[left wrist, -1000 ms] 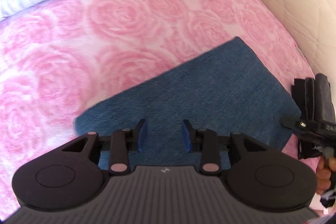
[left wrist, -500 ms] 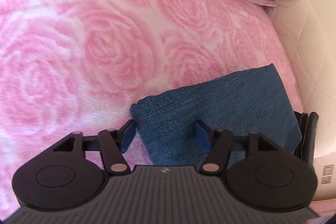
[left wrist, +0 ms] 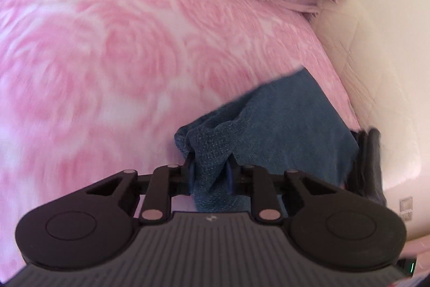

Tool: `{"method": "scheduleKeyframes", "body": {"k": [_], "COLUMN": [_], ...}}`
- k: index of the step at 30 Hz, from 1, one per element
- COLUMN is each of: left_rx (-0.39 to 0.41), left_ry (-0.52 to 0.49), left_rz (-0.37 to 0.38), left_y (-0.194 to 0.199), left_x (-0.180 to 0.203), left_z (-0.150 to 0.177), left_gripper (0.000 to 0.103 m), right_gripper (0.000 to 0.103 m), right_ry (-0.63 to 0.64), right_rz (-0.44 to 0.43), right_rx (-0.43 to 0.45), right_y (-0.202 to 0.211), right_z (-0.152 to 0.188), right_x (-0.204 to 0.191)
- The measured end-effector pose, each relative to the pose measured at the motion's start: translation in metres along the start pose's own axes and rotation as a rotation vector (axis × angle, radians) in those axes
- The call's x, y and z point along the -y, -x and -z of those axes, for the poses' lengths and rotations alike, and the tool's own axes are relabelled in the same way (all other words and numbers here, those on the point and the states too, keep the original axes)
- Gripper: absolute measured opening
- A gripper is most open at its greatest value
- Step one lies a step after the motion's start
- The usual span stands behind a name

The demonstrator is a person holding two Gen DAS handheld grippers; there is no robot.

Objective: Fold clothes

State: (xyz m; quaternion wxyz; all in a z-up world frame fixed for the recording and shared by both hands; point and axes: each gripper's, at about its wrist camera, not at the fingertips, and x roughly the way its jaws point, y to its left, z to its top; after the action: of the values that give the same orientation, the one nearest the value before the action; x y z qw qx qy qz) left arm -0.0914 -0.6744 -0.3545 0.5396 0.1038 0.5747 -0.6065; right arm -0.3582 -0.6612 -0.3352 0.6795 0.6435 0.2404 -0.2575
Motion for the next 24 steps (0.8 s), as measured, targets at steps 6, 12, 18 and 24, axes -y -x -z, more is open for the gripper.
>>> {"method": "scheduleKeyframes", "body": {"k": [6,12,18,24], "left_rx": [-0.127,-0.254,-0.285,-0.261], "left_ry": [0.158,0.197,0.03,-0.075], "left_rz": [0.024,0.076,0.068,0.03], "left_y": [0.055,0.048,0.063,0.106], "left_x": [0.021,0.054,0.064,0.034], "left_z": [0.135,0.225,0.225,0.198], "left_gripper": [0.017,0.014,0.012,0.021], "right_gripper": [0.025,0.026,0.044,0.078], "right_ry": [0.151,0.201,0.158,-0.002], "right_rz": [0.143,0.292,0.384,0.353], "right_rx": [-0.213,-0.2,0.012,0.266], "right_y": [0.077,0.125,0.138,0.167], "right_z": [-0.004,0.007,0.037,0.112], "right_x": [0.019,0.049,0.041,0.034]}}
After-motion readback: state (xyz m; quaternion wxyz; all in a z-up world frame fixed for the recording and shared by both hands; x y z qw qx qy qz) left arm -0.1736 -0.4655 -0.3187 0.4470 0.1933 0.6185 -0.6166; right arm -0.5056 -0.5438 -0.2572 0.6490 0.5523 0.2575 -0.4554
